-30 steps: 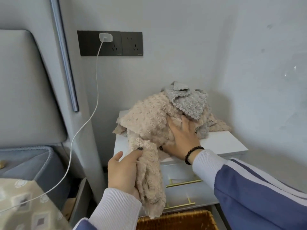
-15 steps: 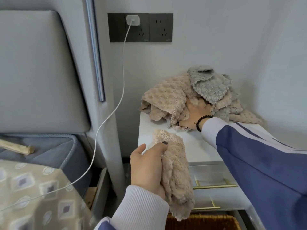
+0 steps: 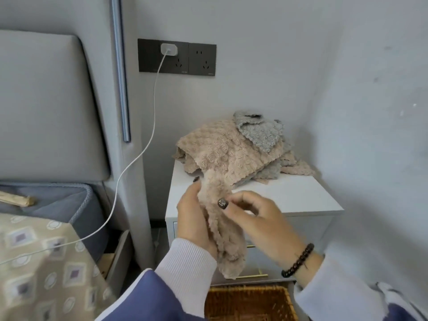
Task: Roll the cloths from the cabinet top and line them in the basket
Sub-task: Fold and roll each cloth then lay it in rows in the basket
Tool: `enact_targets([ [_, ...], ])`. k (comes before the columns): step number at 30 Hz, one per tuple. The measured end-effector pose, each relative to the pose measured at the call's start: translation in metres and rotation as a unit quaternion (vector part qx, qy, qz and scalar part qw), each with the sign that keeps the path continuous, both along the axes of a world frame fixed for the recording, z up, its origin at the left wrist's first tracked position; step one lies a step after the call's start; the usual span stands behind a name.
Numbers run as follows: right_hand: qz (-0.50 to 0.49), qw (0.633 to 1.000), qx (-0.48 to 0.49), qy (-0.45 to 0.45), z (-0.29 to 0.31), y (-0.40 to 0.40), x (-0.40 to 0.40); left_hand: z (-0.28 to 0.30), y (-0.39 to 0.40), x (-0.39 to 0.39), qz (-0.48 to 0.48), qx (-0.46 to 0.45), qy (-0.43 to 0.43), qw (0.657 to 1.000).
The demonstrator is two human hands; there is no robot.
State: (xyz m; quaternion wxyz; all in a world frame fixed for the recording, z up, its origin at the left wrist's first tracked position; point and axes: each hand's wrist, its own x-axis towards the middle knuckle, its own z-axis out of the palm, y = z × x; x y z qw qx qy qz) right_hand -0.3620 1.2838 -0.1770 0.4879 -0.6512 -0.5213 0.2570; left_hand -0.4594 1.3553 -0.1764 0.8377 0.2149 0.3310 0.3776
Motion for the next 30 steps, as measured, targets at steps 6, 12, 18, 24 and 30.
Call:
enact_targets([
  [6,-0.043,0.995,-0.068,0.064,-0.006,-0.054,0.016,0.001,-0.028,-0.002,-0.061,0.094,-0.02,0.994],
  [12,0.0,0.993,-0.114,0.03,-0.007,-0.078,0.023,-0.011,-0.042,-0.004,-0.085,0.255,0.101,0.958],
  [18,0.026,0.991,-0.13,0.005,-0.008,-0.074,0.025,-0.013,-0.051,0.001,-0.146,0.188,-0.052,0.97],
  [24,0.051,0.99,-0.128,0.001,-0.015,-0.052,0.027,-0.021,-0.042,0.012,-0.19,0.271,-0.039,0.943],
  [30,0.05,0.978,-0.194,-0.055,-0.004,-0.046,0.042,-0.026,-0.031,0.015,-0.115,0.325,0.07,0.936],
])
